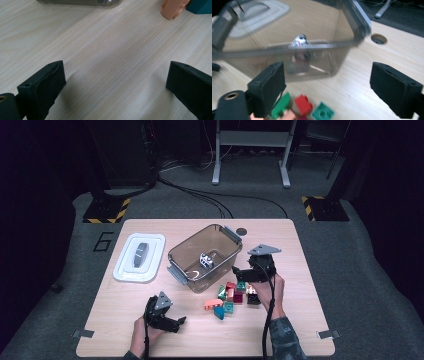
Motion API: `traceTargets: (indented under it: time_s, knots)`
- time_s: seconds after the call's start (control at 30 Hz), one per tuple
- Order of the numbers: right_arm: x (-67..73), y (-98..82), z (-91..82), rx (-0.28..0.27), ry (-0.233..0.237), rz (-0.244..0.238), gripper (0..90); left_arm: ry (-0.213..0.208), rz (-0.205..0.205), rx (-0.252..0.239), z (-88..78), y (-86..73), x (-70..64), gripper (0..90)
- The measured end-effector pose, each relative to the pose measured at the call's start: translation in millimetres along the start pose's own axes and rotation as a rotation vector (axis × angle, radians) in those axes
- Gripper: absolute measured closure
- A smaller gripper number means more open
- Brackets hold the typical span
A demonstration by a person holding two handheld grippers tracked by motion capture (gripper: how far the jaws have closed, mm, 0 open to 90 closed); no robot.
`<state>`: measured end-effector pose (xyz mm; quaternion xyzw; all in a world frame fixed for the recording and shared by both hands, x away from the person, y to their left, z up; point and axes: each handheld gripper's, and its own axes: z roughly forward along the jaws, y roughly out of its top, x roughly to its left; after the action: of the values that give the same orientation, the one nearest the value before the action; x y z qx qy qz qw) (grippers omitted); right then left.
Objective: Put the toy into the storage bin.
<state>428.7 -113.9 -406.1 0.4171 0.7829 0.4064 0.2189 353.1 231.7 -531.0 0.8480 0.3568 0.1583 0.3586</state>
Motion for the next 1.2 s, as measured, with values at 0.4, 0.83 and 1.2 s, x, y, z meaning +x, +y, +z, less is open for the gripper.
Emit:
traceTargets:
  time_s: [0.4,0.83,1.2]
  knots:
    - [-2.8,-50.7,-10.1,0.05,-0.039,0.047,9.9,-0.001,-0.002,0.0,0.0,-0.1,-0.3,2.0]
    - [-9.8,-76.1,-18.7,0.084,-0.052,0.084,10.4,-0.006,0.0,0.003,0.0,0.1,-0.2,1.8]
    - [-15.1,-100.3,-6.1,0.134,-0.014,0.069,12.7,-0.008,0.001,0.003,0.0,0.1,-0.3,1.8]
